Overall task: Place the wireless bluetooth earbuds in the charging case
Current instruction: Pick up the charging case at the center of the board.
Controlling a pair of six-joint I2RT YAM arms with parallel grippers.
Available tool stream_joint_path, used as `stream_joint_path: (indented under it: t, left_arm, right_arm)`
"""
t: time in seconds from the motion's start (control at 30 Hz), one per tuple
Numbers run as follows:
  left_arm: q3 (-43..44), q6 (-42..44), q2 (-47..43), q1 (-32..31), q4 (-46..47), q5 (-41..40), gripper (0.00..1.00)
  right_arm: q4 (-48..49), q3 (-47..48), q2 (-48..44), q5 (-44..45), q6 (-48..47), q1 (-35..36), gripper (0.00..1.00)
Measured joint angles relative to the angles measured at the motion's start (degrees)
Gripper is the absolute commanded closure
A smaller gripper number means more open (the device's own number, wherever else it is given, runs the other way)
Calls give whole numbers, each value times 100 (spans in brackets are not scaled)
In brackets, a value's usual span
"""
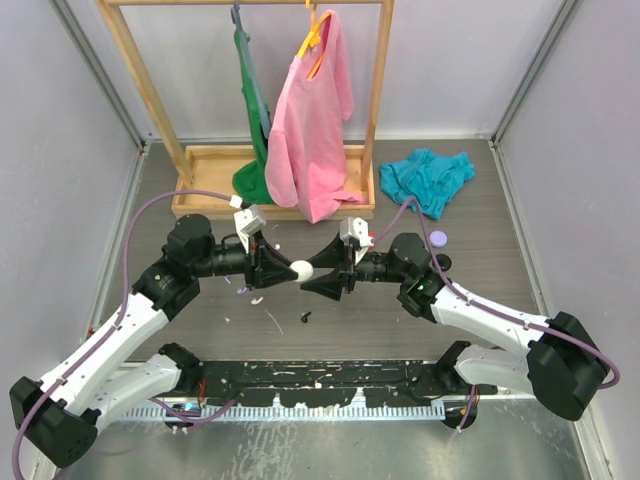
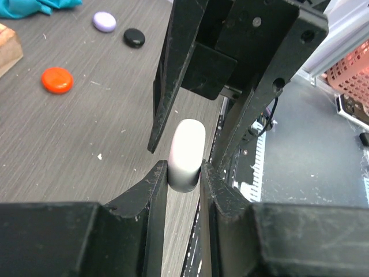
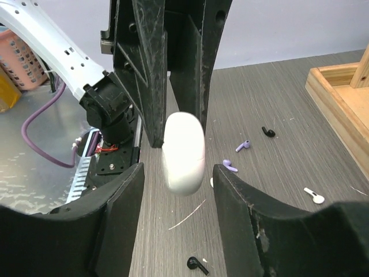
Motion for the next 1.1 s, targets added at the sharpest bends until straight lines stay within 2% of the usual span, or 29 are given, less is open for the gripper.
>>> stream_joint_path:
  t: [0.33, 0.77, 0.97, 1.1]
  left_arm:
    - [92, 256, 22, -149, -435, -96, 100]
    - [94, 260, -20, -184, -496, -181, 100]
    - [94, 260, -35, -190, -496, -190, 100]
    - [94, 269, -44, -190, -511, -229, 99]
  right_arm:
    - [0, 48, 4, -92, 103, 0, 53]
    - [-4, 48, 155, -151, 153, 0, 52]
    - [2, 48, 199, -173, 188, -4, 61]
    - [39, 50, 260, -221, 267, -4, 72]
